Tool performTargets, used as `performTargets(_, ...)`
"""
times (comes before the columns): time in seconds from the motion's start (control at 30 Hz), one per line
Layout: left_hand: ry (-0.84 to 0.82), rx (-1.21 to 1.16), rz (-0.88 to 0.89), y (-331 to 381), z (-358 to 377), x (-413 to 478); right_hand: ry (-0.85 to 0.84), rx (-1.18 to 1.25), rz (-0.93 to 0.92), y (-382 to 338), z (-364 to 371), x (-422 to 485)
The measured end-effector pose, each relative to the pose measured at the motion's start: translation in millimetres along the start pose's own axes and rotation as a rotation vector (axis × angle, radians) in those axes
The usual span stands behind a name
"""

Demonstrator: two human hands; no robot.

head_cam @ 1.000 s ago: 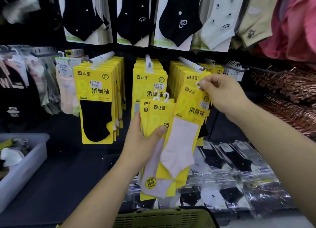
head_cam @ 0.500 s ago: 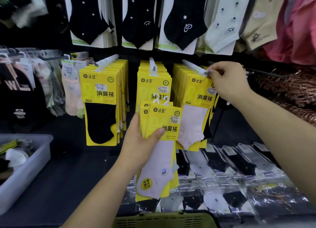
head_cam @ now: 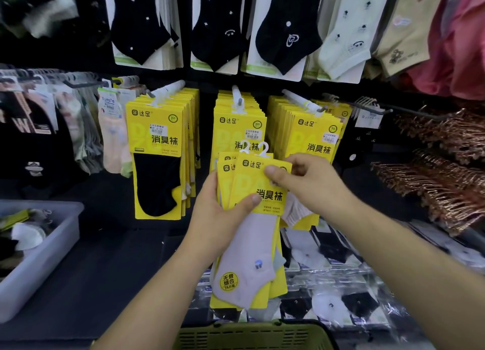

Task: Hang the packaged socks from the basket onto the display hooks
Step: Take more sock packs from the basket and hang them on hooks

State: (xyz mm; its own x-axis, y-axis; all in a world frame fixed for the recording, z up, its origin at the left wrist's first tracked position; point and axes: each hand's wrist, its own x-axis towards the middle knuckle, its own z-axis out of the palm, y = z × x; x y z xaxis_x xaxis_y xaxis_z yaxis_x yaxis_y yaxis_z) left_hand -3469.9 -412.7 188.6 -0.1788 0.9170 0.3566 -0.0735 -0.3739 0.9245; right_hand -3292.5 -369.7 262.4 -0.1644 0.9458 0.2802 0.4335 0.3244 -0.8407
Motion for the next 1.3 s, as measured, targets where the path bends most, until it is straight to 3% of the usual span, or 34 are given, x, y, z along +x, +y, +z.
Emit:
performTargets(0.27, 0.009, -0.162, -0.034, 4.7, -11.9, -2.9, -0.039, 0.308, 0.082, -9.5, 13.8, 2.4)
performTargets(0.53, 0.058, -0.197, 0.013, 11.3, -31.8, -2.6, -0.016, 0.27, 0.051, -29.3, 18.2, 24.5)
performTargets(0.8, 0.158, 0.033, 0.066, 9.7, -54.6, -1.4, 0.251, 0.246, -0.043, -56.4, 13.8, 58.1)
performTargets(1.3, 0.181, 0.125, 0.067, 16.3, -80.3, -4.7, 0.259, 0.115, -0.126, -46.9, 26.7, 69.3)
